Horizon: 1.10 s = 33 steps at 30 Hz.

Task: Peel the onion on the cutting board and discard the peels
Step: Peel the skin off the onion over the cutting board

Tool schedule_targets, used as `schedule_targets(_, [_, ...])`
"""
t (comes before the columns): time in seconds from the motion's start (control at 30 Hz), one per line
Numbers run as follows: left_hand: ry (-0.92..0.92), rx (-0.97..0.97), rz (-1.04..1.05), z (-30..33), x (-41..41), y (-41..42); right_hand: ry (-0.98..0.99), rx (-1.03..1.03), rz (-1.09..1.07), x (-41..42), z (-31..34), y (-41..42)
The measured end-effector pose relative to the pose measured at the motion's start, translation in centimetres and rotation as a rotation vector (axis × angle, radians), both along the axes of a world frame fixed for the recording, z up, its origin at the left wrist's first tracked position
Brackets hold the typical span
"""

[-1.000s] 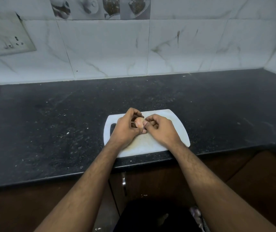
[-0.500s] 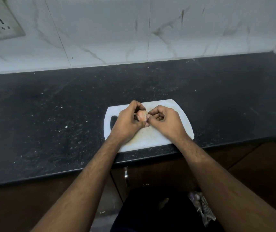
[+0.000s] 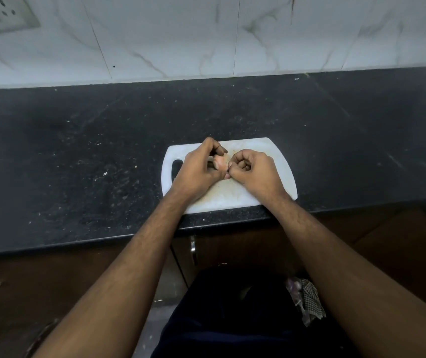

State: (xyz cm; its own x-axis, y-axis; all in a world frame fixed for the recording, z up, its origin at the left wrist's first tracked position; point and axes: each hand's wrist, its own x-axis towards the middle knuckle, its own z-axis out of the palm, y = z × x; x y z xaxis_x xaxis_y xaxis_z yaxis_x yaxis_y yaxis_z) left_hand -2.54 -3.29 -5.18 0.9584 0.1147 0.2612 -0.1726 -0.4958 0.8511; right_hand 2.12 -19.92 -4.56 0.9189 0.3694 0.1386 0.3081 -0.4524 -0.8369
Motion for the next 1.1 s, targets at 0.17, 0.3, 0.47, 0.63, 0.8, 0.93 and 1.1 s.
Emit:
schedule_targets(0.17, [0.017, -0.044, 0.008, -0.2, 0.0, 0.2, -0.031, -0.035, -0.067, 0.3, -0.6, 0.0])
schedule_targets(0.3, [0.033, -0.063, 0.004, -0.3, 0.1, 0.3, -0.052, -0.034, -0.079, 0.3, -0.6, 0.1])
schedule_targets(0.47, [0.015, -0.051, 0.021, -0.5, 0.2, 0.3, -0.090, 0.043, -0.108, 0.4, -0.6, -0.1])
schedule_targets(0.63, [-0.003, -0.031, 0.041, -0.7, 0.5, 0.5, -0.075, 0.076, -0.006, 0.6, -0.7, -0.3])
schedule_targets(0.8, [-0.034, 0.061, 0.045, -0.9, 0.7, 0.5, -0.067, 0.131, 0.001, 0.6, -0.9, -0.4])
schedule_targets(0.93, [-0.040, 0.091, 0.035, -0.9, 0.7, 0.5, -0.062, 0.110, 0.005, 0.7, -1.0, -0.4])
schedule_targets(1.1, [0.002, 0.122, 0.019, -0.9, 0.9, 0.6, -0.049, 0.054, -0.011, 0.6, -1.1, -0.3])
